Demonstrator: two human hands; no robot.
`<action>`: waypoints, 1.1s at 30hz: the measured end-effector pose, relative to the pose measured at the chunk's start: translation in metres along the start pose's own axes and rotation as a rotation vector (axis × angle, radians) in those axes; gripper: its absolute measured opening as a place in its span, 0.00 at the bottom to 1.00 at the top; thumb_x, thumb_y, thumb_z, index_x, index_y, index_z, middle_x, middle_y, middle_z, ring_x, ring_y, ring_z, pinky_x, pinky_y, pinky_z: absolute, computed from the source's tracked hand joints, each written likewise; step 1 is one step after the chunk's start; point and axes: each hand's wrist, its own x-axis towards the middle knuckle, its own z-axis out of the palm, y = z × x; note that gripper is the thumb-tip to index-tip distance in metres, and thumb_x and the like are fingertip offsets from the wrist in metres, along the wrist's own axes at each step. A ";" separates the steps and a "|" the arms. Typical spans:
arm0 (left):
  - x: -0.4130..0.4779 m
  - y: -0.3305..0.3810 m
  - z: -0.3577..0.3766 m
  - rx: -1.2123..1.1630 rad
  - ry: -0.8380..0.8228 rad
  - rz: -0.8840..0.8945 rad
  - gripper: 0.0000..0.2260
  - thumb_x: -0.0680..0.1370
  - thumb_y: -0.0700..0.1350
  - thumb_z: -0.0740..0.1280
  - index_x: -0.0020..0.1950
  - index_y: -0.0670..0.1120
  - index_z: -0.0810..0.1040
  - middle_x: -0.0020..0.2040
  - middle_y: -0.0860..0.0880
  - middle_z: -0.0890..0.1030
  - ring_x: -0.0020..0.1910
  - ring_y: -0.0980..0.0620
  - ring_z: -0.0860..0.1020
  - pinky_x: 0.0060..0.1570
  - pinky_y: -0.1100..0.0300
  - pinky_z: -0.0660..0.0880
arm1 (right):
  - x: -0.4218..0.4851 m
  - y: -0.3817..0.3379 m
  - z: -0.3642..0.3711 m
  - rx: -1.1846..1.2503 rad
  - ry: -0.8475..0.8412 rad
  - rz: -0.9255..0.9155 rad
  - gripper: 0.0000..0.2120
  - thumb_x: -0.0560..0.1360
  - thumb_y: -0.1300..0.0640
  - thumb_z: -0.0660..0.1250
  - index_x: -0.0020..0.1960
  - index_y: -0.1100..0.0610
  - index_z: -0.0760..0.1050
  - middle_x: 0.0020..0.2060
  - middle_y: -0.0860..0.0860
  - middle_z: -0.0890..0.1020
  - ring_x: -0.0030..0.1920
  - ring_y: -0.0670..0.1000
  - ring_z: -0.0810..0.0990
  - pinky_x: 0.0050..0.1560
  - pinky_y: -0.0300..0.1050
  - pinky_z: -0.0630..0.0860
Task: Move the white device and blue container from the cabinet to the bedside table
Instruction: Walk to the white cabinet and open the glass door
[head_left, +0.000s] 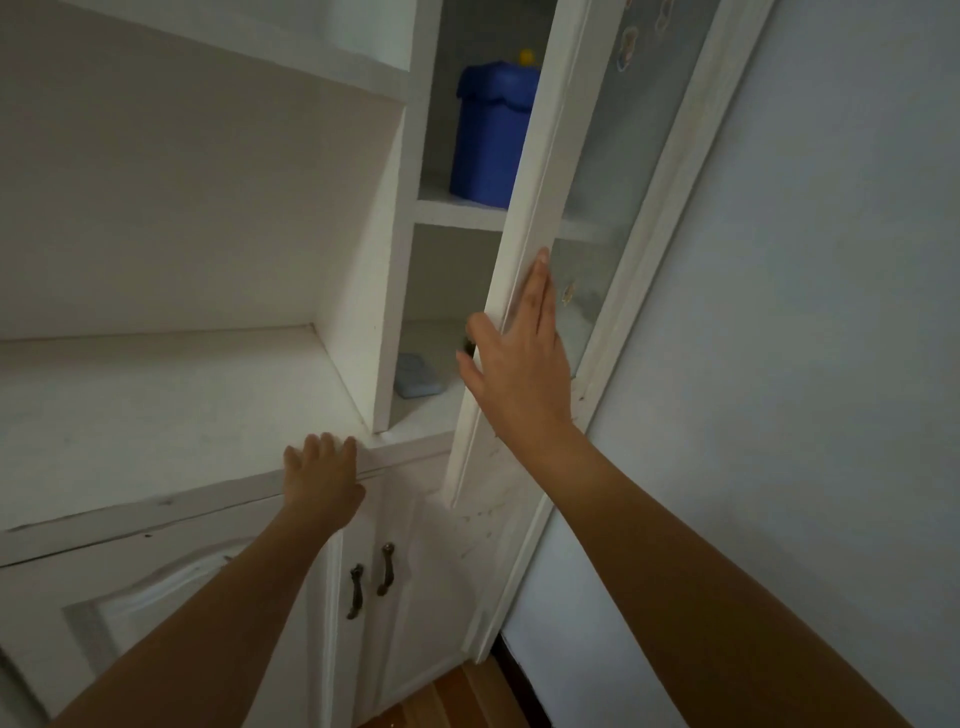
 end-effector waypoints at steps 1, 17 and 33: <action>-0.002 0.006 -0.002 -0.066 0.035 0.003 0.20 0.75 0.48 0.60 0.66 0.45 0.63 0.63 0.44 0.70 0.63 0.45 0.67 0.63 0.49 0.63 | -0.005 0.005 -0.003 0.010 0.013 -0.001 0.09 0.75 0.48 0.62 0.49 0.54 0.69 0.74 0.66 0.48 0.73 0.67 0.51 0.65 0.53 0.68; -0.003 0.131 -0.031 -0.488 0.166 0.520 0.33 0.75 0.50 0.65 0.74 0.53 0.49 0.72 0.43 0.64 0.69 0.44 0.64 0.66 0.47 0.63 | -0.062 0.075 -0.050 0.167 0.013 0.024 0.38 0.72 0.52 0.68 0.72 0.45 0.47 0.74 0.64 0.49 0.68 0.62 0.67 0.65 0.58 0.70; 0.005 0.244 -0.031 -0.674 0.185 0.849 0.38 0.70 0.47 0.72 0.73 0.50 0.53 0.67 0.41 0.71 0.64 0.42 0.71 0.60 0.47 0.72 | -0.108 0.176 -0.094 0.185 -0.111 0.141 0.49 0.72 0.53 0.67 0.68 0.38 0.27 0.74 0.61 0.56 0.58 0.59 0.73 0.63 0.54 0.72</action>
